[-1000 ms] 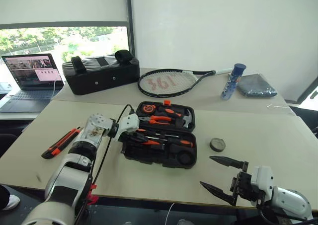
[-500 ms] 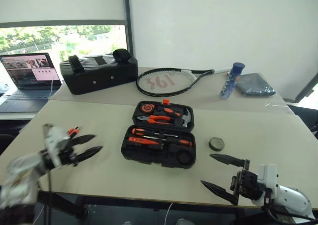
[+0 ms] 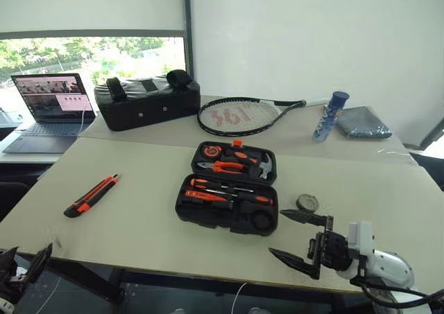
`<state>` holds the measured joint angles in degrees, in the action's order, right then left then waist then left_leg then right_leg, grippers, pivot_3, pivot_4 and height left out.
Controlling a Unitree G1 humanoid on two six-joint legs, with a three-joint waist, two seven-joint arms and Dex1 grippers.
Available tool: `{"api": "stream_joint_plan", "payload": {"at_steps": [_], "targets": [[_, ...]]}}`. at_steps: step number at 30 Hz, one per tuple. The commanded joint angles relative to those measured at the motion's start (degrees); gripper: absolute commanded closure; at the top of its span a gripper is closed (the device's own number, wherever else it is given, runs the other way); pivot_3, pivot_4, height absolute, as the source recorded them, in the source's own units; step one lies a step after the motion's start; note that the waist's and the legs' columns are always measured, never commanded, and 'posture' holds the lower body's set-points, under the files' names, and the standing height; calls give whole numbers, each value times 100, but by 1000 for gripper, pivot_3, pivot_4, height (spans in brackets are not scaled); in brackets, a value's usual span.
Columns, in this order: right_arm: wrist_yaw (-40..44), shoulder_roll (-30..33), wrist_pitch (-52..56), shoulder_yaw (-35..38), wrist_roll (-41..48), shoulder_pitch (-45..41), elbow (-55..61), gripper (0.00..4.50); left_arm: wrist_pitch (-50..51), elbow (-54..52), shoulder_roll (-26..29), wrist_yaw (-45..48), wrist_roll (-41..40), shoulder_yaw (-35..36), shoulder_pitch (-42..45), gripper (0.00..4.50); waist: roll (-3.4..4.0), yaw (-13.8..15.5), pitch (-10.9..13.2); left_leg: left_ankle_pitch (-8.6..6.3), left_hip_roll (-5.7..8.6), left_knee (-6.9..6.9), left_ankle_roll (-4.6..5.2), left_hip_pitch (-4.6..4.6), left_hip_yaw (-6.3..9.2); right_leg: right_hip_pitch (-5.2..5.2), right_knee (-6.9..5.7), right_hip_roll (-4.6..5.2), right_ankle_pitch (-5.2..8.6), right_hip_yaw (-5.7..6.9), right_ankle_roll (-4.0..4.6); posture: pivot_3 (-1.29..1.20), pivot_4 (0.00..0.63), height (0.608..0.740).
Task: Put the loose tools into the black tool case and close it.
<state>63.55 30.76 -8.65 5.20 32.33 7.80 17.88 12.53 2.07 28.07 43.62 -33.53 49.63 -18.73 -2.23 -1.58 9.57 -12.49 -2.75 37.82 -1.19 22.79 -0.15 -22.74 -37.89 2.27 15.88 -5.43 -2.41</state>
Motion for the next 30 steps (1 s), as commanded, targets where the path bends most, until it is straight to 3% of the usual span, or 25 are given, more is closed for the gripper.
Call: {"api": "stream_joint_plan", "payload": {"at_steps": [1,7,10,15,21,24,29,30], "targets": [[-44,12,-53,109,55,-24,106,0,353,186,727,189,-105,-341,540,72,-7,20,-4,0,-1,0,0,1,1,-4,-2,-4,1,3,2,0,150,740],[-165,42,-65,142,-59,109,204,0,765,1583,2021,508,445,-1438,2098,72,-12,31,-8,0,-2,-3,0,6,-1,-13,-3,-10,2,2,6,0,150,740],[-239,49,-92,151,-128,179,246,0,860,2293,2407,784,813,-2132,2839,72,-11,15,-7,0,0,-6,0,14,-2,-24,-6,-10,0,1,9,0,150,740],[-316,48,-123,110,-230,273,329,0,614,3561,2586,1073,1447,-3026,3993,72,-11,-53,-7,0,-1,-10,-1,28,-2,-38,-11,-14,-15,2,35,0,150,740],[-399,64,-97,155,-269,389,433,0,544,4456,2694,1215,1835,-3410,4586,72,-12,-92,-7,0,-1,-9,0,35,2,-42,-12,-19,-13,2,32,0,150,740],[-428,86,-97,173,-268,453,456,0,511,4718,2716,1373,1894,-3477,4682,799,-11,-97,-7,0,-1,-9,0,34,2,-42,-13,-18,-13,2,31,0,150,740],[-451,116,-66,179,-260,445,446,0,361,4887,2668,1676,1858,-3492,4743,2540,-11,-75,-7,0,-1,-8,0,32,1,-39,-15,-18,-7,2,20,0,150,740],[-448,125,-58,184,-254,427,431,0,314,4868,2649,1733,1835,-3477,4743,2711,-11,-70,-7,0,-1,-7,0,32,1,-39,-15,-18,-7,1,20,0,150,740]]}}
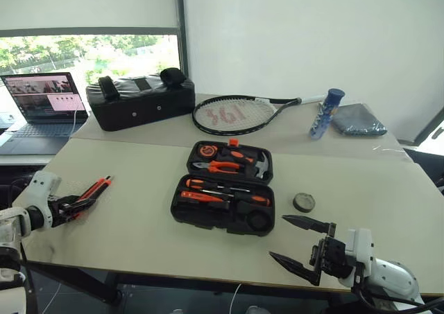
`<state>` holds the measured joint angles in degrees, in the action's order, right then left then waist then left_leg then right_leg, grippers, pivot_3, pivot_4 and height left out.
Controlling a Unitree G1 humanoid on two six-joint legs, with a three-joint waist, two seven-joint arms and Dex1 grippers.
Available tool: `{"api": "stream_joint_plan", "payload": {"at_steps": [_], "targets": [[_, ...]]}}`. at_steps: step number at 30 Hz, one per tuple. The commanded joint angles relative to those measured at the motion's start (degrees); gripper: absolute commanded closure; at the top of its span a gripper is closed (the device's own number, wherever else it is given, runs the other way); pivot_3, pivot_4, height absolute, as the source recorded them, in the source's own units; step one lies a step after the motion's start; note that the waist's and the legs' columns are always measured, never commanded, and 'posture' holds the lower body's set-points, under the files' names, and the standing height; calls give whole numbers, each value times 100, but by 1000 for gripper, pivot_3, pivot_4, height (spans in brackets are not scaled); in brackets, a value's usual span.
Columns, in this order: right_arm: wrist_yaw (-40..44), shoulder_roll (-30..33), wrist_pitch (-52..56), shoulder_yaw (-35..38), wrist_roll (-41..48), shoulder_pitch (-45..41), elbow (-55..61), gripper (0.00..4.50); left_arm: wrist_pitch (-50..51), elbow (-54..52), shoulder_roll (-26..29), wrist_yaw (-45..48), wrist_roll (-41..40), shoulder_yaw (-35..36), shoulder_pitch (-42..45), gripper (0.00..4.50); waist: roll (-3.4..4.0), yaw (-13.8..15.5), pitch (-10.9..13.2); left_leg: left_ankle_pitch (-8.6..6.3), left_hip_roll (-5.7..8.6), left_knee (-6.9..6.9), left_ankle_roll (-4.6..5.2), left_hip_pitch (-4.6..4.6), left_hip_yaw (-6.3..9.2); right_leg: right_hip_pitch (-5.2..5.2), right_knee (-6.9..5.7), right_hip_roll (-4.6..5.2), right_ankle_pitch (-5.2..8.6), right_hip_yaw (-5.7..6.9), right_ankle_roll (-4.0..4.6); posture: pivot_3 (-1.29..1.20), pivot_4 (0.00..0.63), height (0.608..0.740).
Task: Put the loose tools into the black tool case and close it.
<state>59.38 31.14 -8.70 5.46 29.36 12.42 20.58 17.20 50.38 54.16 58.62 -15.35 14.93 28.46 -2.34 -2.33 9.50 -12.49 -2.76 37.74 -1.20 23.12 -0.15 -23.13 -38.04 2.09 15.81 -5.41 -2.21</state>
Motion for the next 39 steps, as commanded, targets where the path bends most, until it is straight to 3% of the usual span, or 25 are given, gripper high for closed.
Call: {"api": "stream_joint_plan", "payload": {"at_steps": [1,7,11,15,25,39], "targets": [[-24,100,-52,162,46,-50,148,0,-248,-13,17,328,-23,19,15,2731,0,7,0,0,0,0,0,0,0,0,0,1,-1,0,2,0,150,740],[-6,198,-72,246,77,-70,87,0,-666,-969,-338,1310,-835,396,282,2731,-3,54,1,0,0,3,0,9,2,-2,1,1,-12,3,20,0,150,740],[13,236,-89,331,97,85,145,0,-850,-2141,-540,2240,-800,-335,543,2731,-4,150,0,0,2,7,0,17,3,-3,4,1,-13,5,18,0,150,740],[6,273,-71,457,121,218,190,0,-1621,-2663,-717,3224,-110,-1585,1084,2731,0,163,-1,0,9,8,0,14,0,3,7,4,-13,-1,15,0,150,740],[-232,134,-158,614,8,755,503,0,-1713,-2504,-1766,3263,615,-2957,1949,2731,2,91,-1,1,7,10,1,14,7,3,3,-7,-1,-8,-5,0,150,740],[-517,25,-243,655,-102,1238,831,0,-2435,-1599,-2296,3066,1519,-3559,2244,2731,2,113,-1,1,8,11,2,14,8,3,3,-7,7,-10,-20,0,150,740]]}}
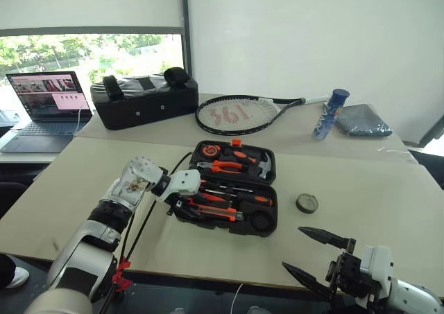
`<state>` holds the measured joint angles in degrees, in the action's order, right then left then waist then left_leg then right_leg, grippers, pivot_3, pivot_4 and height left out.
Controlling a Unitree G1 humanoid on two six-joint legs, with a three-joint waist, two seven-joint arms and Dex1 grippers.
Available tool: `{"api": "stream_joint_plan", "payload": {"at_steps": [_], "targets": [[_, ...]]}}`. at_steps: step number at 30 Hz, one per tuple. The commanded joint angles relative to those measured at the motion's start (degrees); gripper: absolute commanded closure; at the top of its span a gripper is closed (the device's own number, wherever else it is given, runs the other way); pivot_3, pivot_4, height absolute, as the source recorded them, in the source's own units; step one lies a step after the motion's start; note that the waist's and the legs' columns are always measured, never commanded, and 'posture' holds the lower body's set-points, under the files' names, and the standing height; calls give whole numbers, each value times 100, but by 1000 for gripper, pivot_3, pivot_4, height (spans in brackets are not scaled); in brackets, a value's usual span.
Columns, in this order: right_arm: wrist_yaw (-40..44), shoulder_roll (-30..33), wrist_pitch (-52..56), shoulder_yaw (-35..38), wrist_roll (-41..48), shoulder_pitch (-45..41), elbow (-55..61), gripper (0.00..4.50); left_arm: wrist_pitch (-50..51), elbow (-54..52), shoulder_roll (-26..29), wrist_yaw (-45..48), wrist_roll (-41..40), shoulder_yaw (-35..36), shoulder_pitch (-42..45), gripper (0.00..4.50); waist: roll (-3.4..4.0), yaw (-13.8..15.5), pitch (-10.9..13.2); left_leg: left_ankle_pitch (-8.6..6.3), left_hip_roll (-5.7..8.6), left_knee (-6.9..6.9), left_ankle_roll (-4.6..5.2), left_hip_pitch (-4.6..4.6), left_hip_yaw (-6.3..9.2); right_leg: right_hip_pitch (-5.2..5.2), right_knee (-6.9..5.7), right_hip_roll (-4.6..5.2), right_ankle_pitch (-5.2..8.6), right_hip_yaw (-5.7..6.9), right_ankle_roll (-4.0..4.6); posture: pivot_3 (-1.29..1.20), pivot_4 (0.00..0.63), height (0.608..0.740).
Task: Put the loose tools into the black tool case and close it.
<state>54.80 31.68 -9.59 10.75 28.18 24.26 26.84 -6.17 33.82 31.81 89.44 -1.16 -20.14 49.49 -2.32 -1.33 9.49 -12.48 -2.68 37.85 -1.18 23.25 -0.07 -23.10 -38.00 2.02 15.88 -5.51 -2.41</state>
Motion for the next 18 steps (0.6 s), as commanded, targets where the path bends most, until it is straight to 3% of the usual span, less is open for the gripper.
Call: {"api": "stream_joint_plan", "payload": {"at_steps": [1,17,18], "targets": [[-71,-31,-158,119,11,56,207,0,-96,69,-79,21,120,-70,157,2731,0,24,0,0,0,0,0,0,0,1,0,0,0,0,0,0,150,740],[-72,-16,-151,85,-24,-144,61,0,299,80,-200,164,201,-101,111,2731,1,39,0,0,1,1,0,0,1,2,2,1,-1,0,1,0,150,740],[-74,-18,-153,90,-23,-146,52,0,206,97,-200,138,179,-57,122,2236,1,40,-1,0,1,1,0,-1,1,2,1,0,-1,0,1,0,150,740]]}}
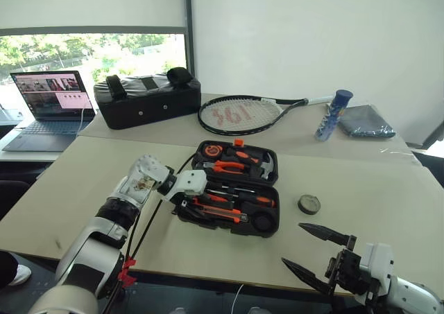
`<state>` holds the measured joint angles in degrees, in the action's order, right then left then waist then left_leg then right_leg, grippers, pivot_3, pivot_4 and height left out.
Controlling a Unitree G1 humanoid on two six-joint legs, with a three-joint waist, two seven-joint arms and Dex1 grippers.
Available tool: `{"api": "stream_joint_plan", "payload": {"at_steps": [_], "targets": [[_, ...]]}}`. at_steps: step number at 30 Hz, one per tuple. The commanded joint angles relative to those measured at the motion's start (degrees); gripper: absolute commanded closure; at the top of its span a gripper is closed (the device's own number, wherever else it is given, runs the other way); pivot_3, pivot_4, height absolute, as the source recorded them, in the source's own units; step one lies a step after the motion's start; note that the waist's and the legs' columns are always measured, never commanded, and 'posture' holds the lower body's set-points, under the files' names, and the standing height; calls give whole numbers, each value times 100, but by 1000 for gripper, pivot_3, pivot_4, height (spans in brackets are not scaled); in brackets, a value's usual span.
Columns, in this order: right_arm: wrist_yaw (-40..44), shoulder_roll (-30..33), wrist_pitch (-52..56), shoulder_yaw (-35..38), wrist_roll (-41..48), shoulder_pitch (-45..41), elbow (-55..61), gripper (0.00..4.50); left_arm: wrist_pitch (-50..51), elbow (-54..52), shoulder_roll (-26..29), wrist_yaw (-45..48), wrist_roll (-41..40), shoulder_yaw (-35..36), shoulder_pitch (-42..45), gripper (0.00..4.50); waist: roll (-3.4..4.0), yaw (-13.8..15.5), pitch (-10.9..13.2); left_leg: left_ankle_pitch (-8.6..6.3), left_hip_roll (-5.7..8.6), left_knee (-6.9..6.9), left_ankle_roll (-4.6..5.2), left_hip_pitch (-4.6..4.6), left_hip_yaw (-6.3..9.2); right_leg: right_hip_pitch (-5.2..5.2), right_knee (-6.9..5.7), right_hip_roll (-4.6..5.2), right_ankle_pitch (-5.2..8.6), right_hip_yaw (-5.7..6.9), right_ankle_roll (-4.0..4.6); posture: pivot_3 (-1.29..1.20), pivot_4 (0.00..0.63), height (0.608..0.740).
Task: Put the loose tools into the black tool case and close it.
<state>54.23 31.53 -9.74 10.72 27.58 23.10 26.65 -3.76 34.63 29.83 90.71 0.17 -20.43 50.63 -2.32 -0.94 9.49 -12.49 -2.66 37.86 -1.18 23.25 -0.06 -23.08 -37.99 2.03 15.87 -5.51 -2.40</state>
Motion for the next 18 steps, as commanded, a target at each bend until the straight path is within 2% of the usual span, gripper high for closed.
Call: {"api": "stream_joint_plan", "payload": {"at_steps": [1,2,4,11,13,15,16,18], "targets": [[-12,-4,-146,89,31,-28,62,0,-167,56,-26,-69,11,45,34,1742,0,1,0,0,0,0,0,-1,0,0,0,0,0,0,-1,0,150,740],[-6,-5,-155,81,22,-33,45,0,-347,121,-64,-141,-46,137,77,1535,0,1,0,0,0,0,0,-1,0,0,-1,0,0,0,-1,0,150,740],[7,-15,-177,60,3,-34,15,0,-505,184,-83,-96,-141,230,132,824,0,1,0,0,0,0,0,-1,0,1,-1,0,0,0,-1,0,150,740],[73,-22,-245,29,-33,-97,-132,0,-37,-155,353,179,-1464,151,385,824,0,-21,0,0,-1,0,0,1,1,-4,-4,0,-1,1,2,0,150,740],[82,-24,-263,28,-38,-107,-164,0,19,-55,382,179,-1586,227,452,824,1,-13,0,0,-1,0,0,1,2,-3,-4,0,-1,1,1,0,150,740],[80,-32,-284,10,-47,-122,-192,0,-164,145,366,179,-1508,284,456,1345,1,-5,0,0,0,0,0,0,1,0,-2,0,0,1,-1,0,150,740],[74,-40,-293,-4,-55,-131,-202,0,-303,230,353,179,-1431,300,419,1443,1,-3,0,0,1,0,0,-1,1,1,-1,1,1,0,-1,0,150,740],[51,-60,-300,-32,-69,-145,-201,0,-526,371,230,99,-1318,381,310,2316,1,1,0,0,1,1,0,-3,1,1,-2,1,1,1,-1,0,150,740]]}}
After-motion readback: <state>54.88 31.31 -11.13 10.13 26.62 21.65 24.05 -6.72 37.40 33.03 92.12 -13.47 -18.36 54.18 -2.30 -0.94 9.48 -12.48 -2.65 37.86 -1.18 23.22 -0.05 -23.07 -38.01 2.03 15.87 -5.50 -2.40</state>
